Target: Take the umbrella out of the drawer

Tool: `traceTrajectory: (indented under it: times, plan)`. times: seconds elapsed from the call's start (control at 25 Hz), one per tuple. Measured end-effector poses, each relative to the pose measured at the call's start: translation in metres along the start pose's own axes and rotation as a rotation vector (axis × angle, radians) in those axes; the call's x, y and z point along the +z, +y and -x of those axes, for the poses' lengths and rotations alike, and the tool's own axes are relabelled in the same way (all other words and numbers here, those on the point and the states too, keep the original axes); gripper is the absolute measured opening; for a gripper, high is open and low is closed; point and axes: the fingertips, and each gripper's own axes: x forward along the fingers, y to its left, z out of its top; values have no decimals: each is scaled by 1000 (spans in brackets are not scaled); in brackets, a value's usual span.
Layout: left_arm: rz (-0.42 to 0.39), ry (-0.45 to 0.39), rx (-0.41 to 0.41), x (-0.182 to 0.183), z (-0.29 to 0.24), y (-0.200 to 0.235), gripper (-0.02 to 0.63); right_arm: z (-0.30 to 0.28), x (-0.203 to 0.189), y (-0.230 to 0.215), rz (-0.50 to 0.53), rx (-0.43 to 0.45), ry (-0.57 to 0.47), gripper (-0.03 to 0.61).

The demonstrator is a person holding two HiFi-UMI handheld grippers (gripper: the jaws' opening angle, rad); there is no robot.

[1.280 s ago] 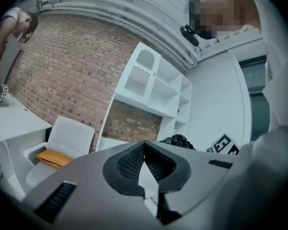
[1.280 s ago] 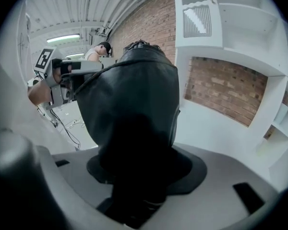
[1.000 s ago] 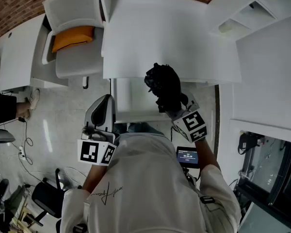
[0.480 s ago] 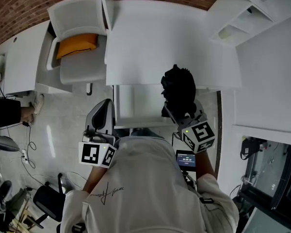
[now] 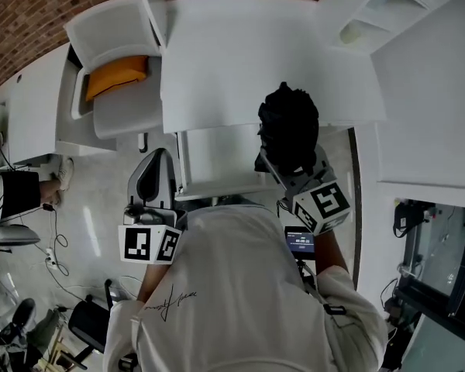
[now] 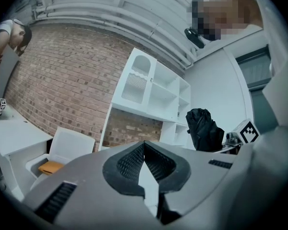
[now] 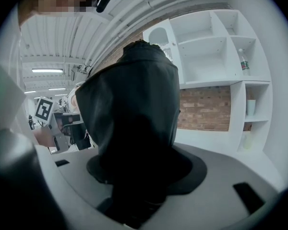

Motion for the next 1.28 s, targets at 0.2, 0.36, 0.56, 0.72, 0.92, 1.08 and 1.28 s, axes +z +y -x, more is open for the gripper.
traceTrajectory:
  times: [0.2,0.36,0.56,0.72,0.92,1.08,1.28]
  plan:
    - [-9,-22,-3,3,-3,-8,15,11,9,1,30,7,-39,235]
    - [-2,-28,-12,4,-2,-14,15,19,14,1,5,3,-73,235]
    - [3,-40,-18,6,0,-16,15,24,20,4,3,-4,-119,235]
    - [3,-41,-25,7,-1,-22,15,30,24,2,-15,-4,-153,235]
    - [9,-37,-28,4,-5,-25,15,32,24,-5,-27,-10,-161,235]
    - [10,-32,-28,1,-7,-26,15,32,22,-6,-24,-10,-158,235]
    - [6,-20,-12,-3,-9,-24,15,32,23,-4,-31,12,-161,235]
